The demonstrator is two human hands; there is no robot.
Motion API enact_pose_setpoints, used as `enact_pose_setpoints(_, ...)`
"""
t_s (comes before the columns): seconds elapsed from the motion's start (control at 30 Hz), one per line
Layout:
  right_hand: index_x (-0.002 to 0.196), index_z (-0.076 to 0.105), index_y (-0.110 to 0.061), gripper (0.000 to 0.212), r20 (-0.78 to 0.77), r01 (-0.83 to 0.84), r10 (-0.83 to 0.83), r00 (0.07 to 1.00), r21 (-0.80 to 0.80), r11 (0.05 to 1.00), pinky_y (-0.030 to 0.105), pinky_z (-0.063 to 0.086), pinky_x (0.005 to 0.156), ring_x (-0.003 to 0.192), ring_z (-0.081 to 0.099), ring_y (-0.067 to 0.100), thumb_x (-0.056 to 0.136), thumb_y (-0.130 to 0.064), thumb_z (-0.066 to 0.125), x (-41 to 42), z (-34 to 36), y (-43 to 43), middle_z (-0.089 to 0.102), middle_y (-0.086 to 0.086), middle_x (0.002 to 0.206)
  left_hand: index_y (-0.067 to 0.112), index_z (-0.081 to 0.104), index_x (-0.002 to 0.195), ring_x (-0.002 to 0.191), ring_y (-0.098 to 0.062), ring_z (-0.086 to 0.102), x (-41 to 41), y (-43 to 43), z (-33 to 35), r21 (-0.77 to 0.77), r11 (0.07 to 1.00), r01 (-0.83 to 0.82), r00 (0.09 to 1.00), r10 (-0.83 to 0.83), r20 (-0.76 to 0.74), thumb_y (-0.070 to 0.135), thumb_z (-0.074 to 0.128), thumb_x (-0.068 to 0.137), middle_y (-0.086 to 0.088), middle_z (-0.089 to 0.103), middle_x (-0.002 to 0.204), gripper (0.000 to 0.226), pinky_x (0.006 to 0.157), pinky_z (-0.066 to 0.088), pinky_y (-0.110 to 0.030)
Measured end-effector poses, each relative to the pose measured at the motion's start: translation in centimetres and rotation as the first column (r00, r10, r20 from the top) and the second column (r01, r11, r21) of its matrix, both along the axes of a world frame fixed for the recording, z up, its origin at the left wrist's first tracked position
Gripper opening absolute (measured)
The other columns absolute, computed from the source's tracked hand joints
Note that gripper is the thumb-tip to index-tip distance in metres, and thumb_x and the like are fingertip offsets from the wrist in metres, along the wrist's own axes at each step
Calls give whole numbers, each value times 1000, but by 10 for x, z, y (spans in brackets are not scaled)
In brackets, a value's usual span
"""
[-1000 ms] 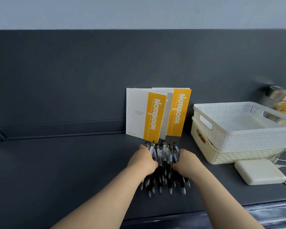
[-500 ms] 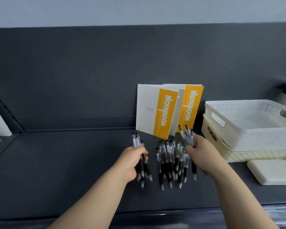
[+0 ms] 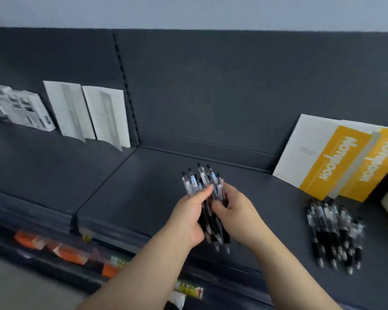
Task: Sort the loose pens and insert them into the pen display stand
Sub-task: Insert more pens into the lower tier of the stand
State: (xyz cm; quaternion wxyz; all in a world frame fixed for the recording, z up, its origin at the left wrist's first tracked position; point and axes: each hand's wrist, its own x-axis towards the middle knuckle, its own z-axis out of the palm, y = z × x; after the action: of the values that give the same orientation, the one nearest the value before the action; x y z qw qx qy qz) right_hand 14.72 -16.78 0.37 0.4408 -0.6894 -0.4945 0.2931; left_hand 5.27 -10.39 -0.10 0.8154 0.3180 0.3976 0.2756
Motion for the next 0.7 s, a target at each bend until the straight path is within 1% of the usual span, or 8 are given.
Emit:
enact_pose_setpoints(0.07,93,57,-30,21,22,-58,58,998,-4,998,16,35,47,47,40,4,90,-13,47,-36,0,19,55,-4,66,13,73,99,93,-28,69,-39,16,-2,22,999,-31,999,31,13,23,67,85,-9,74,96,18,80,54,-40)
enact_pose_setpoints(0.2,80,53,-26,18,103,-162,161,982,-7,987,12,35,50,56,44,5,91,-15,45,-122,0,64,50,1,80,11,74,97,91,-29,69,-132,53,-6,35,993,-111,993,110,35,24,67,84,-12,73,96,20,79,54,-40)
enact_pose_setpoints(0.3,89,57,-20,14,95,-202,202,975,-14,979,11,40,60,79,52,7,93,-15,44,-197,3,98,51,3,94,10,73,99,96,-29,69,-206,81,-8,39,980,-197,980,195,48,25,67,83,-14,72,102,23,78,53,-38)
enact_pose_setpoints(0.4,95,58,-19,15,110,-268,266,958,7,963,11,40,67,92,51,12,94,-16,43,-271,3,133,54,2,95,10,73,92,87,-27,70,-279,107,-6,57,955,-290,955,286,74,23,65,86,-14,73,95,16,76,54,-36)
enact_pose_setpoints(0.47,88,57,-22,17,115,-325,319,941,35,945,20,40,65,88,53,13,94,-16,43,-312,2,152,58,2,88,9,72,96,88,-27,70,-319,120,-3,69,936,-346,937,340,81,21,64,87,-14,73,96,17,77,54,-36)
enact_pose_setpoints(0.53,80,55,-20,17,116,-374,366,923,49,926,24,38,61,73,52,13,92,-16,44,-357,2,171,59,3,77,7,72,98,87,-27,70,-365,134,-4,66,908,-415,909,410,74,20,64,87,-14,73,96,19,73,54,-34)
enact_pose_setpoints(0.63,82,56,-12,16,107,-415,406,908,80,907,21,40,56,61,51,8,94,-18,47,-407,8,192,59,0,70,6,72,99,87,-28,71,-418,153,-7,46,875,-482,875,478,77,21,66,85,-15,72,97,21,70,54,-35)
enact_pose_setpoints(0.7,89,60,-17,16,97,-436,428,899,78,897,19,44,60,67,57,8,95,-24,48,-434,9,208,64,-1,77,6,72,97,85,-28,71,-447,164,-9,34,852,-522,852,518,80,21,66,85,-14,73,95,20,68,54,-36)
